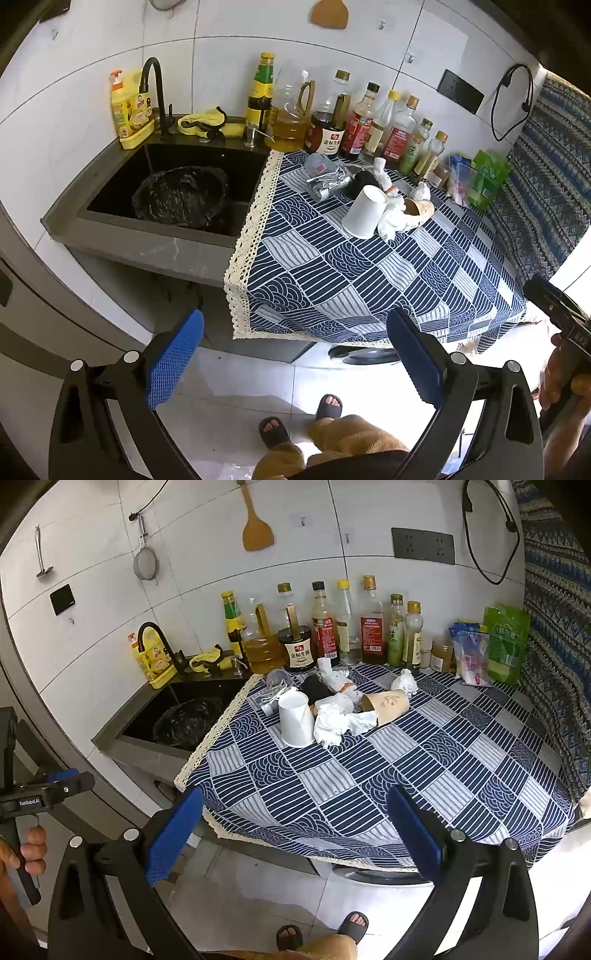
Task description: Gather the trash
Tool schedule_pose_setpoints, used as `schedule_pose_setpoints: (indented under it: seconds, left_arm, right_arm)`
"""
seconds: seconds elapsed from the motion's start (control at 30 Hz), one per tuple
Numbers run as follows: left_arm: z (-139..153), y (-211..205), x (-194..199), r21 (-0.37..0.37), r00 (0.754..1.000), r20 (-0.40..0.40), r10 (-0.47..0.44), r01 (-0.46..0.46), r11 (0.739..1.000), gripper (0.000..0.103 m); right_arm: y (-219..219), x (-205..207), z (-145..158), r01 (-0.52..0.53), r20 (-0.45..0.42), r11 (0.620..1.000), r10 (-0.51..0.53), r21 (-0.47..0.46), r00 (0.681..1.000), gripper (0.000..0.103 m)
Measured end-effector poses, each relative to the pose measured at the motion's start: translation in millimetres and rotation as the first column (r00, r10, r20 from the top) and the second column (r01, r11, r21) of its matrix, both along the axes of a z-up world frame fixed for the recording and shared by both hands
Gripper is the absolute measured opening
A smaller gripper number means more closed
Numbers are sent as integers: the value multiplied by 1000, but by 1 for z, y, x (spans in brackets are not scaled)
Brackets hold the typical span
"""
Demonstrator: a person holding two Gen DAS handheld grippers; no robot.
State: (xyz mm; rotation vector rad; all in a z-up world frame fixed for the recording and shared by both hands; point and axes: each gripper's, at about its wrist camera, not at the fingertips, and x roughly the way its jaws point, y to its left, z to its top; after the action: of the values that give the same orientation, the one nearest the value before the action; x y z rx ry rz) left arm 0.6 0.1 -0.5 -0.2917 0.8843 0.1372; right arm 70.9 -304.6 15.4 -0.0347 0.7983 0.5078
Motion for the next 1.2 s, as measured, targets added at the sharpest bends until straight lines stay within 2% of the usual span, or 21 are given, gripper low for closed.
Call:
schedule_pose_setpoints:
  seconds: [0.27,0.57,1.2]
  left_arm:
    - [-1,4,-1,-6,1000,11,-5,5,1000,96]
    - [6,-1,11,12,1000,-3,-20,20,1000,96]
    - [3,-1,1,9,999,5,-36,36,999,96]
  right_arm:
    - [-4,4,-7,6,-9,1000,-6,21,1000,99]
    - [-7,0,3,35,-6,999,-35,13,999,99]
    - [-9,-7,2,68,-22,997,-68,24,997,99]
